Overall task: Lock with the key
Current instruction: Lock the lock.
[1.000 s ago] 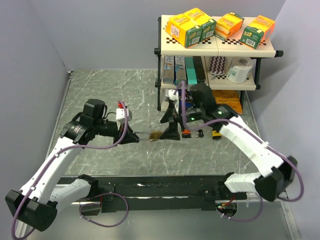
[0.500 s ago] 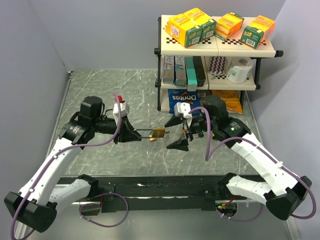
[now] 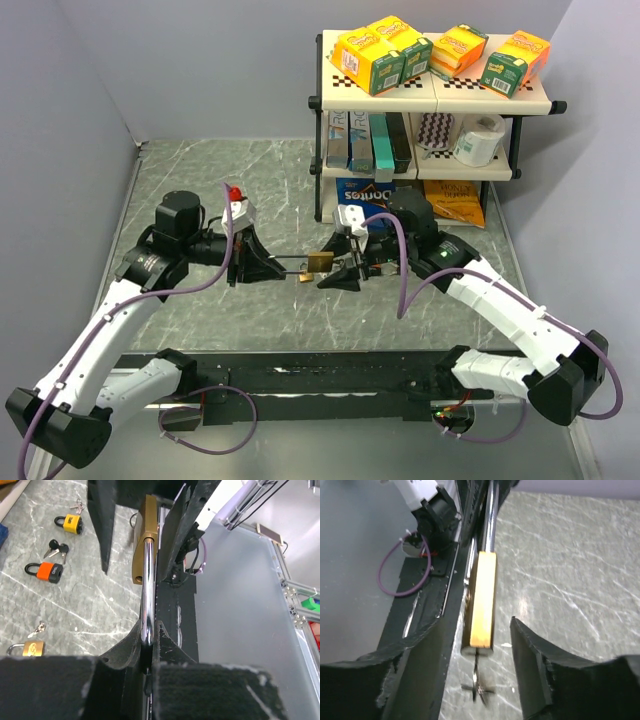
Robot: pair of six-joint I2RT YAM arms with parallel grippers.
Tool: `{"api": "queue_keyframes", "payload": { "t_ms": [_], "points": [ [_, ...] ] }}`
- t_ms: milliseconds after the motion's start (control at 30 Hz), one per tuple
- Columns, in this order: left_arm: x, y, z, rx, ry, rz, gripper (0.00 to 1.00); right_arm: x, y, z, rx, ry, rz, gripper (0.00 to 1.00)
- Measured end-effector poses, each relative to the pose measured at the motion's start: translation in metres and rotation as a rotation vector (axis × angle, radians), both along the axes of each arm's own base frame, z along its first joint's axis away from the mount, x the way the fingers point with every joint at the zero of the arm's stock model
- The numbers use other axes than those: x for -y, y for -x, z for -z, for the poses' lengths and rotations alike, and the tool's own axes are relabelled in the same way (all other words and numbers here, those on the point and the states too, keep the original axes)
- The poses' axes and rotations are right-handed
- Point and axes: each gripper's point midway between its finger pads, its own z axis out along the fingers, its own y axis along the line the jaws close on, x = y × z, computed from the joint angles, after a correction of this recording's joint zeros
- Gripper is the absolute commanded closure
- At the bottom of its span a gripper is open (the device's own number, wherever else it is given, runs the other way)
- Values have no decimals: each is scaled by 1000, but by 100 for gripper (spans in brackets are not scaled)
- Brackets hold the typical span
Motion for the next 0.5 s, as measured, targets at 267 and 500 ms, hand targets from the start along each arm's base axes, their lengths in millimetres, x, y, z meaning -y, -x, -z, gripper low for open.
{"api": "queue_keyframes", "payload": {
  "t_ms": [267,500],
  "points": [
    [2,1,-1,-26,18,3,99,-8,5,-9,-11,-37,-30,81],
    [1,5,0,-24,27,4,99,-8,6,-9,-36,-36,-32,100]
  ]
}}
